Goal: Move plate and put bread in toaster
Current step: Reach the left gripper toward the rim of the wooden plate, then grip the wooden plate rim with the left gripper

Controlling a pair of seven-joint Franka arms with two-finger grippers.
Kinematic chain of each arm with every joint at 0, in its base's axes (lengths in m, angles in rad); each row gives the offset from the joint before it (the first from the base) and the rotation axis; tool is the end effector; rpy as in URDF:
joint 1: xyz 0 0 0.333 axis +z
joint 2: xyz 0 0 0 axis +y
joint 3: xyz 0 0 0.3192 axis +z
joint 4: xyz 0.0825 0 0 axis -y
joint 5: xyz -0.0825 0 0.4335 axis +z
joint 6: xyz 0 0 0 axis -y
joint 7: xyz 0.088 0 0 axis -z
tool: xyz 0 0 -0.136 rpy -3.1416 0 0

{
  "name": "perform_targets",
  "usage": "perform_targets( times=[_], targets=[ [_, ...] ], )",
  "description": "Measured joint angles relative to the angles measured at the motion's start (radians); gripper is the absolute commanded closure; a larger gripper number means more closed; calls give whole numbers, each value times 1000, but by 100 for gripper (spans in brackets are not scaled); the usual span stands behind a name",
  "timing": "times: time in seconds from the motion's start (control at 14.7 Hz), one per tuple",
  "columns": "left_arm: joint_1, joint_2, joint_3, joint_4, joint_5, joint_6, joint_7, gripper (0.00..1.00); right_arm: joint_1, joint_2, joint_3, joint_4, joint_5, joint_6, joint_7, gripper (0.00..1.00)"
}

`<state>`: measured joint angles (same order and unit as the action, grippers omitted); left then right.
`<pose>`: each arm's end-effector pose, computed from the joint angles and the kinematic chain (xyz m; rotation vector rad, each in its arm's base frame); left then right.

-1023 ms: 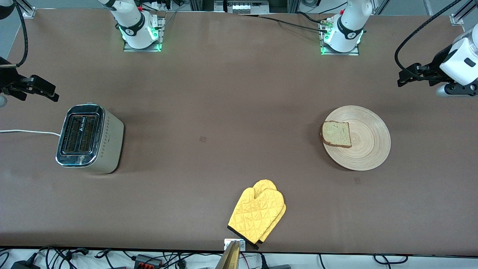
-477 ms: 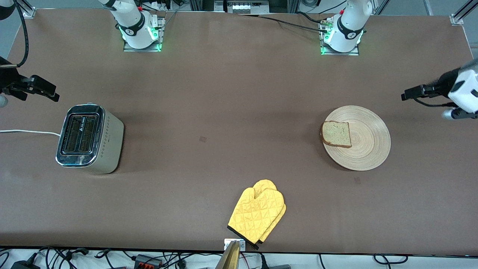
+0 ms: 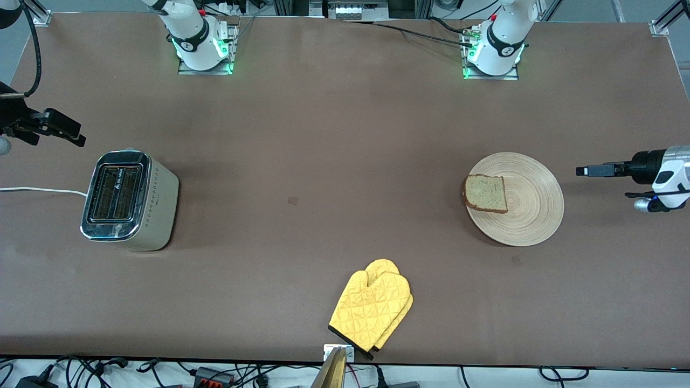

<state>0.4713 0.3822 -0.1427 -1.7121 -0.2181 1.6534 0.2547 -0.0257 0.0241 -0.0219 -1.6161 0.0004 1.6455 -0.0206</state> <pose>0.6092 0.1833 0.2990 2.7170 0.1891 -0.4759 0.6164 -0.0292 0.5668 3.1410 -0.0424 0.0083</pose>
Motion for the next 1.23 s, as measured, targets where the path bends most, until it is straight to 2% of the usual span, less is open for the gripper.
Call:
perform_targets(
  times=[0.34,0.61,1.23],
  targets=[
    [87,142,0,-14,-74,71,175,0,0,0,0,0,0,1,0,0],
    [109,177,-1,-84,-144,159,262,0,0,0,0,0,0,1,0,0],
    [110,258,-9,-93,-220,213,308,0,0,0,1,0,0,2,0,0]
  ],
)
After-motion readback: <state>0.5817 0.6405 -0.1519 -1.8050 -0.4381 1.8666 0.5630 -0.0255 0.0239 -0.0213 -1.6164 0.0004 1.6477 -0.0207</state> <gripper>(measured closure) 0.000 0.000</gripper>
